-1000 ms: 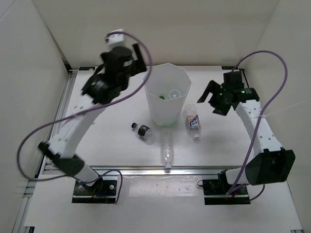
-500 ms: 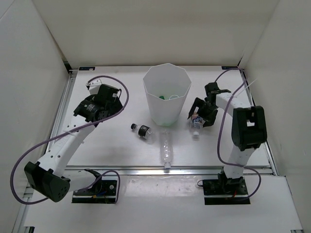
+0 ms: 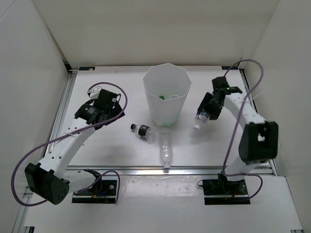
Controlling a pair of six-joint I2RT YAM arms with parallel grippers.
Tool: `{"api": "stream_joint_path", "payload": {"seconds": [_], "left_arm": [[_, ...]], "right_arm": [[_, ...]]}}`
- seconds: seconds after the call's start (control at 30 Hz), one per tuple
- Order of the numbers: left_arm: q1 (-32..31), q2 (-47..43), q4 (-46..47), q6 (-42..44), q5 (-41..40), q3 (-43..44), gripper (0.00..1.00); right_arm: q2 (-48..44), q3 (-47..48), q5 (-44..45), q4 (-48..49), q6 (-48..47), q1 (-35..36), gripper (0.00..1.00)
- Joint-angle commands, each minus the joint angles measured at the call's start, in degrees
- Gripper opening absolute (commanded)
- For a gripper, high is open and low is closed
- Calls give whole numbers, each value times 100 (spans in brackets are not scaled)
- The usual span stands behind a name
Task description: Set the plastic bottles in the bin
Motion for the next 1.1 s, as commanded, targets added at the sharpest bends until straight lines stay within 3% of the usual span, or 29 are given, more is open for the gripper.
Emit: {"api": "stream_joint_path", "payload": {"seconds": [0.0,0.17,0.27,0.3,0.37,0.43,0.47,0.57,0.6,0.7,1.07], "left_arm": [[18,-27,362,-156,300,-202,100],[18,316,627,-156,589,-343,100],[18,623,741,-104,809,-343,100],[18,702,742,-103,879,-343,100],[18,948,899,-50,1099,-281,100],[18,1072,1057,2,1248,-281,100],[18,1159,1163,72,1380,-281,100],[18,1300,1400,125,1556,-281,100],[18,1388,1479,195,1609,-281,100],[18,1564,1550,266,1758,-281,100],[-34,2276,2051,152,2725,-387,100]], "right_arm": [[-1363,792,463,-506,209,56,38],[-1822,2757,769,-157,-106,941,38],[-1121,3981,1033,-94,-685,1670,38],[-649,4786,1208,-94,-1149,1865,38],[-233,5354,1683,-94,-1539,2297,40],[93,5496,1685,11,-1427,2298,46],[173,5497,1685,11,-1365,2359,56],[314,5121,1659,11,-1269,2438,70],[314,5067,1658,11,-1198,2438,83],[165,4918,1394,-173,-1067,2490,97],[-662,4698,1816,-586,-1119,2430,100]]}}
